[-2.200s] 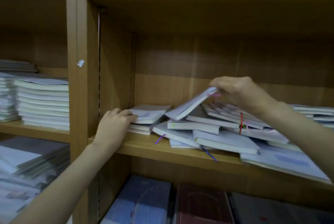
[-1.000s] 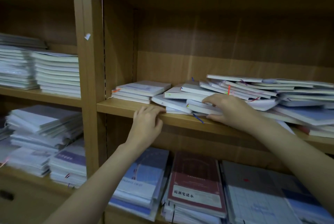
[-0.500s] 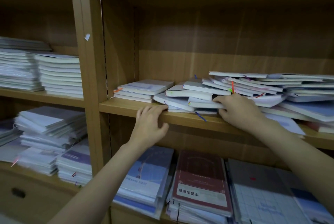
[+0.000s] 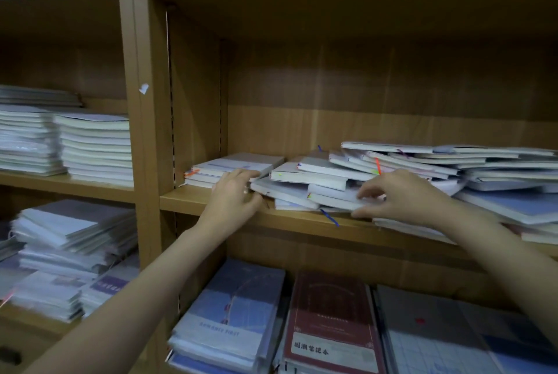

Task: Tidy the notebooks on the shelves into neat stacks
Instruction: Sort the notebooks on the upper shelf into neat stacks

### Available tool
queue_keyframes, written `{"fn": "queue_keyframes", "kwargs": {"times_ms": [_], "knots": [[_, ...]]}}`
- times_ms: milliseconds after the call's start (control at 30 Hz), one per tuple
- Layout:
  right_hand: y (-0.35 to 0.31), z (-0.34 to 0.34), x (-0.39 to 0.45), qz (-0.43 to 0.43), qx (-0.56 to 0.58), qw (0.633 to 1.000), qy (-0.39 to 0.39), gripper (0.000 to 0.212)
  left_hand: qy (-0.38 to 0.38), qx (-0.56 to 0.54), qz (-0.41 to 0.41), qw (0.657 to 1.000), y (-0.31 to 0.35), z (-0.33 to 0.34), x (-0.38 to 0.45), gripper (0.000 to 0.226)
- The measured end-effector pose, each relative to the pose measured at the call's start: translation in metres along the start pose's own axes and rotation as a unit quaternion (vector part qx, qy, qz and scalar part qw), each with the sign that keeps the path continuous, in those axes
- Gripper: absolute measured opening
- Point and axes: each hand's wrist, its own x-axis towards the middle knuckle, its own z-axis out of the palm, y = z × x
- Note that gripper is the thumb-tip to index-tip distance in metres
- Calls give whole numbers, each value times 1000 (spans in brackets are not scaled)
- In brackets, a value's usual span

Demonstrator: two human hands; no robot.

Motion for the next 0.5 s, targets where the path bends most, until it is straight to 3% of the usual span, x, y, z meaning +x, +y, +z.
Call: {"fn": "queue_keyframes", "kwargs": {"times_ms": [67, 167, 300, 400, 500], "knots": [[-4, -18, 2, -17, 130, 991, -7, 46, 3, -23, -11, 1000, 4, 2, 9, 43], [-9, -30, 19, -34, 161, 985, 59, 34, -22, -10, -10, 1000, 8, 7, 27, 50], [-19, -19, 49, -70, 90, 990, 81, 34, -80, -71, -104, 989, 15, 11, 50, 45], [-18, 0, 63, -93, 24, 994, 59, 36, -63, -28, -121, 990, 27, 22, 57, 31], [-15, 12, 66, -90, 20, 994, 58, 33, -55, -118, -185, 974, 37, 23, 59, 31]]}}
